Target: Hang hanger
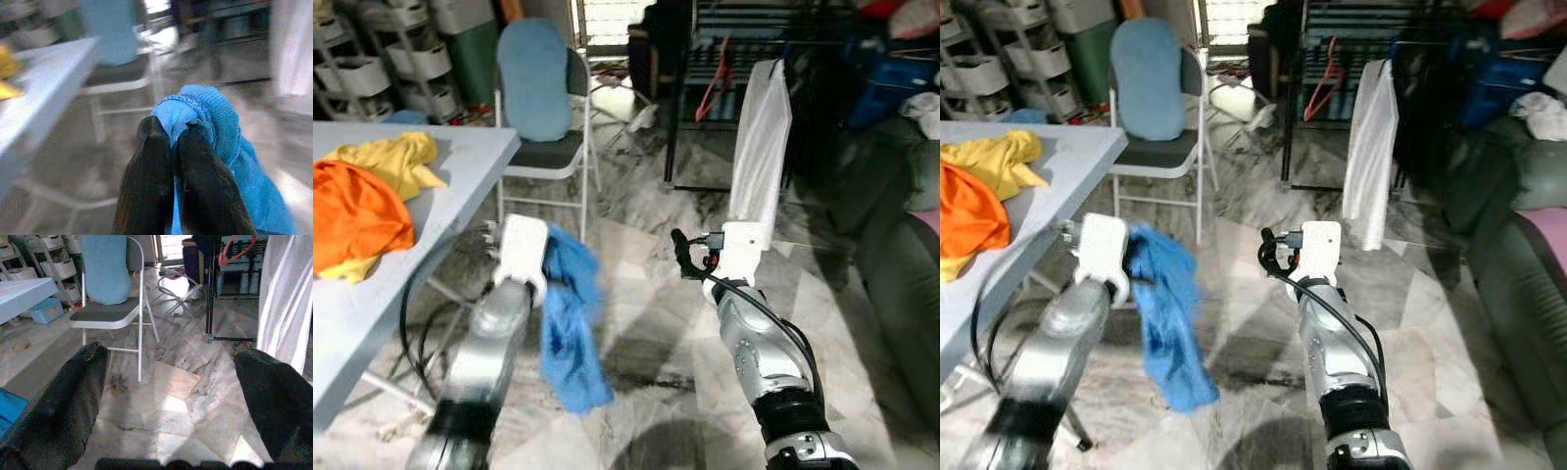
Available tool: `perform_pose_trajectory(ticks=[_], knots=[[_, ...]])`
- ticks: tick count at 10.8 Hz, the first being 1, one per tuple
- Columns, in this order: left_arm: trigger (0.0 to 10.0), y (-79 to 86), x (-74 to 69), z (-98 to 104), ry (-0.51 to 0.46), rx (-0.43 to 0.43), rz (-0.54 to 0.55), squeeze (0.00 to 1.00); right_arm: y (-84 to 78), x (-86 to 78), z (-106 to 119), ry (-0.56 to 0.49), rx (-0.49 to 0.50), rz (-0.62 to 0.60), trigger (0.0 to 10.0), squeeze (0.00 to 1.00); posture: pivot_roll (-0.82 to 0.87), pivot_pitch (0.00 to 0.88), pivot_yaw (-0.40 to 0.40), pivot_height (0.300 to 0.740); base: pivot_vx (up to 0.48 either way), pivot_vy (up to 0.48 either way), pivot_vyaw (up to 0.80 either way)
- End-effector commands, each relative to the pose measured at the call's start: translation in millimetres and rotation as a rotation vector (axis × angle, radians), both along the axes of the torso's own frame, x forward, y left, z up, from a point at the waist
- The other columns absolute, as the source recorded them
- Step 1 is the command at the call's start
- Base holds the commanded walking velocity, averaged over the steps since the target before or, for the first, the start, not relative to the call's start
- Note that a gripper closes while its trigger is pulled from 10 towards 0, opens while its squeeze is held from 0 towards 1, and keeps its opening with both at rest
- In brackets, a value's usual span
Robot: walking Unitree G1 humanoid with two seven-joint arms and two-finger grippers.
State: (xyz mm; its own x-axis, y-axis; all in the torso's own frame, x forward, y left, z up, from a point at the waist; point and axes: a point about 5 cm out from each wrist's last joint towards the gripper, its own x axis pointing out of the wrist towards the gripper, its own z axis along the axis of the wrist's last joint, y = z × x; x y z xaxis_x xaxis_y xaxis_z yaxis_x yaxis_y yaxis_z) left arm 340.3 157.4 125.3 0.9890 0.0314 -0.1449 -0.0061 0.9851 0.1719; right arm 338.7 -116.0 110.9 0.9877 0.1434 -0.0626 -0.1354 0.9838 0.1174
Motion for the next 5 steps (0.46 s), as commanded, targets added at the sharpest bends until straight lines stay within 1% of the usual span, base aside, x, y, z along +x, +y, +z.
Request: perform_pose_trajectory(ticks=[1, 2, 3, 4, 5], knots=[[10.0, 7.2, 5.4, 4, 0.001, 0.001, 0.106, 0.00, 2.2, 2.6, 4, -0.014, 0.004, 0.000, 10.0, 0.00, 0.02, 0.000, 0.046, 0.740, 0.000, 0.000, 0.00], [10.0, 5.7, 8.2, 5, 0.001, 0.003, 0.149, 0.00, 2.9, 2.2, 4, -0.015, 0.007, -0.002, 10.0, 0.00, 0.01, 0.000, 0.049, 0.740, 0.000, 0.000, 0.00], [10.0, 6.8, 10.4, -2, 0.062, 0.097, 0.285, 0.00, 4.0, 1.0, 4, -0.016, 0.011, -0.007, 10.0, 0.00, 0.01, 0.000, 0.059, 0.740, 0.000, 0.000, 0.00], [10.0, 4.7, 10.5, -6, 0.095, 0.036, 0.293, 0.00, 3.7, 0.4, 3, -0.016, 0.013, -0.012, 10.0, 0.00, 0.01, 0.000, 0.065, 0.740, 0.000, 0.000, 0.00], [10.0, -4.3, 11.3, -8, 0.116, -0.058, 0.276, 0.00, 4.0, 0.0, 2, -0.014, 0.019, -0.019, 10.0, 0.00, 0.01, 0.000, 0.073, 0.740, 0.000, 0.000, 0.00]])
